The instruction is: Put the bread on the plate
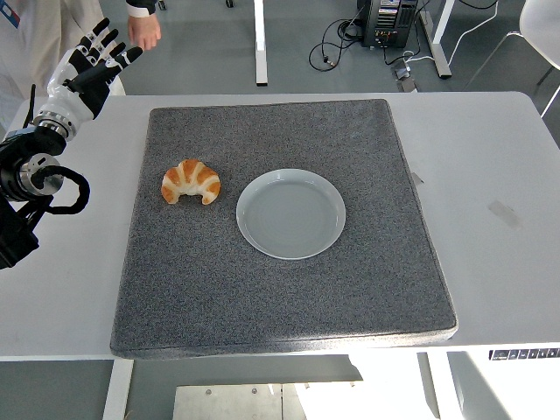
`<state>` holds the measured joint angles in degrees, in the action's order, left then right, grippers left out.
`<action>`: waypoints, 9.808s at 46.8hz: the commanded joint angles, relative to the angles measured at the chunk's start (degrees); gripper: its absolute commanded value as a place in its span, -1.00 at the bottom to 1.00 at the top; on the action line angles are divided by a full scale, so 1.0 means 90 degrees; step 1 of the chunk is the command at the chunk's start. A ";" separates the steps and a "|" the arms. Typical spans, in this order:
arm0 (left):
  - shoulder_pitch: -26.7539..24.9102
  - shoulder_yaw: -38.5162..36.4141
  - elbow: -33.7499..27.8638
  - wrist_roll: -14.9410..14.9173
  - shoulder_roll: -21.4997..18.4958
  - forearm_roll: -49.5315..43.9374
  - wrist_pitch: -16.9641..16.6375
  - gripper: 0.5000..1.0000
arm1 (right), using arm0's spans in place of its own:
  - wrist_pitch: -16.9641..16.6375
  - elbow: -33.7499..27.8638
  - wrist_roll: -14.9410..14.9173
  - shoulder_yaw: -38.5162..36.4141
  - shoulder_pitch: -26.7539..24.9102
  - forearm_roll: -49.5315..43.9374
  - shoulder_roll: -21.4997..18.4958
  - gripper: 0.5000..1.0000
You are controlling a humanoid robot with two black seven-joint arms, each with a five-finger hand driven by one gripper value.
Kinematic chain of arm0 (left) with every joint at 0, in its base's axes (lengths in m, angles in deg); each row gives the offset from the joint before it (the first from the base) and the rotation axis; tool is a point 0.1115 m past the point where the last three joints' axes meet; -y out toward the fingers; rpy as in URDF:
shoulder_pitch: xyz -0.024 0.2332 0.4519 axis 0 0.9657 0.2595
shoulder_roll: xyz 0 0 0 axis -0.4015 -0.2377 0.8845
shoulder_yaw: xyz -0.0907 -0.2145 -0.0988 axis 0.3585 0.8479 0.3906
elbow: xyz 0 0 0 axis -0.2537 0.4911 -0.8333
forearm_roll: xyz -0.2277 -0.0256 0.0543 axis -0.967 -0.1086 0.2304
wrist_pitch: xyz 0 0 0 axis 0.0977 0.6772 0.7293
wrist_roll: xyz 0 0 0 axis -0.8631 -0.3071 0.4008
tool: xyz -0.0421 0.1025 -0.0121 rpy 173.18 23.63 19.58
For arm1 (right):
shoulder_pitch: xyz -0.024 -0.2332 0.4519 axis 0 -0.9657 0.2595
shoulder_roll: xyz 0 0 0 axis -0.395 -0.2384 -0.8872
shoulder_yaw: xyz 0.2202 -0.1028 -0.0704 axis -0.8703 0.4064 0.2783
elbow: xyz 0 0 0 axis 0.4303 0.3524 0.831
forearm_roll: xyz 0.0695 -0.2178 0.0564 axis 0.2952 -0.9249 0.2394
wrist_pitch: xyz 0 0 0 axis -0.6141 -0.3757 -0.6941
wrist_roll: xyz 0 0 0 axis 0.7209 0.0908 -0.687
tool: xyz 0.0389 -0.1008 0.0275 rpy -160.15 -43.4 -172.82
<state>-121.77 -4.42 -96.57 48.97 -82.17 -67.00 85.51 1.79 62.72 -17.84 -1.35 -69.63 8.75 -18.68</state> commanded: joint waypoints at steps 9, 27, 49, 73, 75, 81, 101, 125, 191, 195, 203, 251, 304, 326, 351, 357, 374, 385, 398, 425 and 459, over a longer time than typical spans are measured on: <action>0.0018 0.0010 0.0000 -0.0019 0.0001 0.0018 0.0000 0.95 | -0.0001 0.0000 0.0009 -0.0008 0.0000 0.0000 0.0000 1.00; 0.0086 0.0000 -0.0010 -0.0019 0.0040 -0.0021 0.0010 0.95 | -0.0001 0.0000 0.0009 -0.0008 0.0000 0.0000 0.0000 1.00; -0.1056 -0.2012 -0.0010 -0.0391 0.0030 0.0067 -0.0215 0.95 | -0.0001 0.0000 -0.0001 -0.0008 0.0000 0.0000 0.0000 1.00; -0.1906 -0.4530 -0.0010 -0.0400 0.0167 0.0544 -0.0205 0.94 | -0.0001 0.0000 -0.0001 -0.0008 0.0010 0.0000 0.0000 1.00; -0.1964 -0.4765 -0.0010 -0.0400 0.0254 0.0740 -0.0205 0.94 | -0.0001 0.0000 -0.0001 -0.0008 0.0010 0.0000 0.0000 1.00; -0.2023 -0.5127 -0.0010 -0.0400 0.0333 0.1228 -0.0205 0.94 | -0.0001 0.0000 -0.0001 -0.0008 0.0010 0.0000 0.0000 1.00; -0.2287 -0.5176 -0.0088 -0.0391 0.0323 0.2498 0.0156 0.88 | -0.0001 0.0000 -0.0001 -0.0017 0.0020 0.0000 0.0000 1.00; -0.2326 -0.5957 -0.0078 -0.0371 0.0157 0.2860 0.1025 0.82 | -0.0001 -0.0010 -0.0001 -0.0017 0.0039 0.0000 0.0000 1.00; -0.1750 -0.5957 -0.1338 -0.0381 -0.0614 0.3524 0.0234 -0.39 | 0.0008 -0.0020 -0.0001 -0.0017 0.0039 0.0000 0.0000 1.00; -0.1701 -0.5957 -0.1338 -0.0371 -0.0605 0.3543 0.0205 -0.40 | 0.0008 -0.0020 -0.0001 -0.0017 0.0039 0.0000 0.0000 1.00; -0.1633 -0.5947 -0.1338 -0.0361 -0.0605 0.3700 0.0156 -1.00 | 0.0008 -0.0039 -0.0001 -0.0017 0.0039 0.0000 0.0000 1.00; -0.2609 -0.5449 -0.1357 -0.0381 -0.0702 0.3388 0.0263 -1.00 | 0.0008 -0.0039 0.0009 -0.0017 0.0039 0.0000 0.0000 1.00; -0.2629 -0.5107 -0.1357 -0.0400 0.0547 0.2821 0.0059 -1.00 | 0.0008 -0.0049 0.0009 -0.0017 0.0049 0.0000 0.0000 1.00; -0.2141 -0.5166 -0.1348 -0.0410 0.1143 0.2840 -0.0244 -1.00 | 0.0008 -0.0069 0.0009 -0.0017 0.0049 0.0000 0.0000 1.00; -0.1574 -0.5176 -0.1348 -0.0400 0.1153 0.2918 -0.0361 -0.89 | 0.0008 -0.0069 0.0009 -0.0017 0.0049 0.0000 0.0000 1.00; -0.1574 -0.5176 -0.1348 -0.0400 0.1153 0.2918 -0.0440 -0.72 | 0.0008 -0.0069 -0.0001 -0.0017 0.0059 0.0000 0.0000 1.00; -0.1584 -0.5156 -0.1348 -0.0400 0.1143 0.2860 -0.0459 -0.31 | 0.0008 -0.0069 0.0009 -0.0017 0.0059 0.0000 0.0000 1.00; -0.1594 -0.5156 -0.1357 -0.0400 0.1143 0.2860 -0.0459 -0.15 | 0.0008 -0.0069 0.0009 -0.0017 0.0059 0.0000 0.0000 1.00; -0.1594 -0.5146 -0.1357 -0.0400 0.1134 0.2850 -0.0459 -0.07 | 0.0008 -0.0069 0.0009 -0.0017 0.0059 0.0000 0.0000 1.00; -0.1613 -0.4698 -0.1357 -0.0381 0.1075 0.2597 -0.0449 0.29 | 0.0008 -0.0069 -0.0001 -0.0017 0.0059 0.0000 0.0000 1.00; -0.1447 -0.2804 -0.1260 -0.0371 0.0909 0.1229 -0.1094 0.78 | 0.0008 -0.0049 0.0009 -0.0017 0.0059 0.0000 0.0000 1.00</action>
<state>-134.75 -31.67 -107.89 45.65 -73.90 -55.95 76.25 1.86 62.28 -17.78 -1.50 -69.10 8.75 -18.68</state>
